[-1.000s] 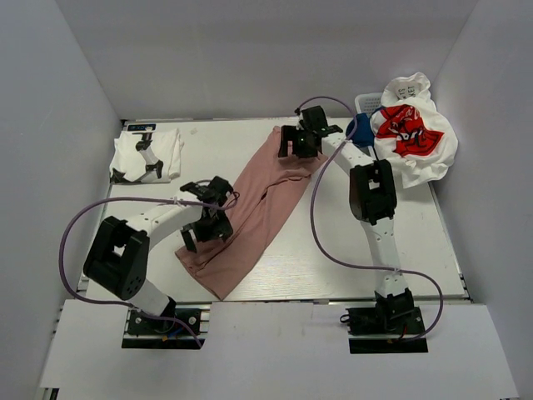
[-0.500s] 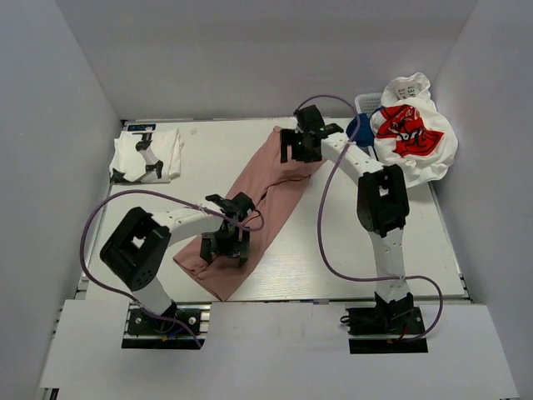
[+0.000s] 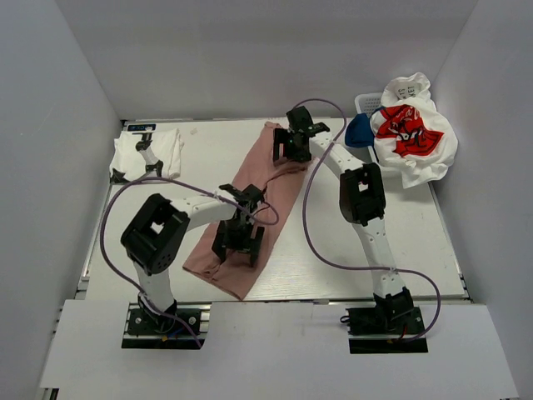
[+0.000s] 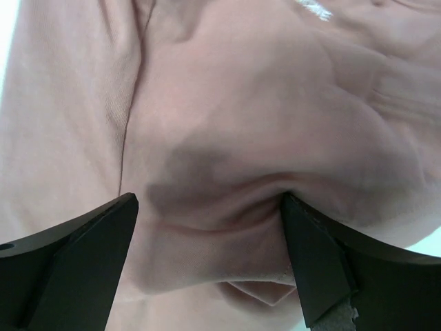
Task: Fold and stack the t-shirts
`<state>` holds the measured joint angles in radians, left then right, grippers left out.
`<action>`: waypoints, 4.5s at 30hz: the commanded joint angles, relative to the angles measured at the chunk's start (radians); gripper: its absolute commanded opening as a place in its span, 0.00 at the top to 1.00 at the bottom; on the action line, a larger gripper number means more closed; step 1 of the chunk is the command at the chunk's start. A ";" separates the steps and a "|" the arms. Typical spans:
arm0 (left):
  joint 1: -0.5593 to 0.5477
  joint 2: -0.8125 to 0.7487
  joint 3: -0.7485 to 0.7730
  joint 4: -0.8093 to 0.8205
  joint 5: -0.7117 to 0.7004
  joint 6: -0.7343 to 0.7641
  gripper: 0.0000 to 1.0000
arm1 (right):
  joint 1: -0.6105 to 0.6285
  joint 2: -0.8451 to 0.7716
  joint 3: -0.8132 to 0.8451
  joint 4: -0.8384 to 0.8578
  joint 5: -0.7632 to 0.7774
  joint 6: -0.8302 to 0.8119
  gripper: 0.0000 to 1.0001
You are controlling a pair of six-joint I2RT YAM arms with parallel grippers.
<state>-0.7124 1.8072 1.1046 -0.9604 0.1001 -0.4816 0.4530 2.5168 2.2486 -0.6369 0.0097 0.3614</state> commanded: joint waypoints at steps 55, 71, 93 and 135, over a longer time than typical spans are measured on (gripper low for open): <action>0.013 -0.550 -0.474 0.337 -0.156 -0.423 0.00 | 0.513 -1.219 -1.564 0.378 -0.103 0.361 0.10; 0.039 -0.554 -0.627 0.518 0.020 -0.414 0.99 | 0.604 -1.067 -1.568 0.375 -0.021 0.448 0.52; 0.019 -0.608 -0.393 0.424 0.101 -0.328 1.00 | 0.604 -1.270 -1.493 0.252 0.211 0.370 1.00; 0.306 0.270 0.669 0.351 -0.079 0.023 0.24 | 0.043 -0.541 -0.739 0.394 0.081 0.079 0.14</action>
<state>-0.4141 2.1395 1.7210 -0.6006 0.0120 -0.4843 0.5030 2.0037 1.4437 -0.2443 0.1329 0.4767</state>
